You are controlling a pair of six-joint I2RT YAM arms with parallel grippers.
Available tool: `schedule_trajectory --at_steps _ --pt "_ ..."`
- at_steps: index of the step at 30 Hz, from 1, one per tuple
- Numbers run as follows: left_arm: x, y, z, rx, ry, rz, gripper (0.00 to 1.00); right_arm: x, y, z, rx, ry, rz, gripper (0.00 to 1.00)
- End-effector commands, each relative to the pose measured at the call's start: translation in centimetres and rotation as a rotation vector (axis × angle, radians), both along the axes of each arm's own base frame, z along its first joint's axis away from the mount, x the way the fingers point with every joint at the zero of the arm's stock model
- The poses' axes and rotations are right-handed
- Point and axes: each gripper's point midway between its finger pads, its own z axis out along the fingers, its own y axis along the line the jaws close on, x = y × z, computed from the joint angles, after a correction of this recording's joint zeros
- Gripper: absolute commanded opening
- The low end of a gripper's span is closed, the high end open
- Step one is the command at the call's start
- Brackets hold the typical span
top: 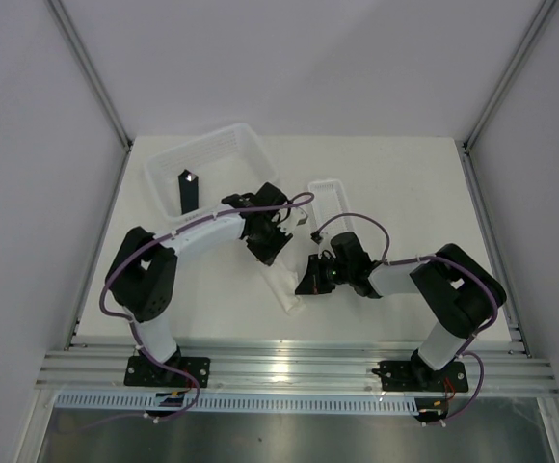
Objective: Place the utensils on the paper napkin and roll it up
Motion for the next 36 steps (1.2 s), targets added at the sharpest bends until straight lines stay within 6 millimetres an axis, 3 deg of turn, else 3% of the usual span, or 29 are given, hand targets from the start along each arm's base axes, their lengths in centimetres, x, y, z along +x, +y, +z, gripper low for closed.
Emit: schedule_trajectory --at_steps 1,6,12,20,26,36 --pt "1.3 -1.6 1.7 -0.079 0.011 0.080 0.32 0.6 0.4 0.0 -0.010 -0.038 0.002 0.00" --pt "2.5 -2.1 1.1 -0.096 0.033 0.094 0.35 0.9 0.7 0.2 -0.014 -0.047 -0.005 0.00" --pt "2.3 -2.3 -0.4 -0.119 0.058 0.100 0.38 0.7 0.8 -0.3 -0.024 -0.040 0.000 0.00" --pt "4.9 -2.7 -1.1 -0.108 -0.013 0.104 0.38 0.4 1.0 -0.2 -0.030 -0.042 0.005 0.00" --pt "4.1 -1.5 -3.0 -0.056 0.018 0.132 0.37 0.3 0.9 -0.2 -0.032 -0.045 0.001 0.00" --pt "3.8 -1.4 -4.2 -0.069 0.061 0.120 0.37 0.1 0.8 -0.4 -0.042 -0.045 -0.001 0.00"
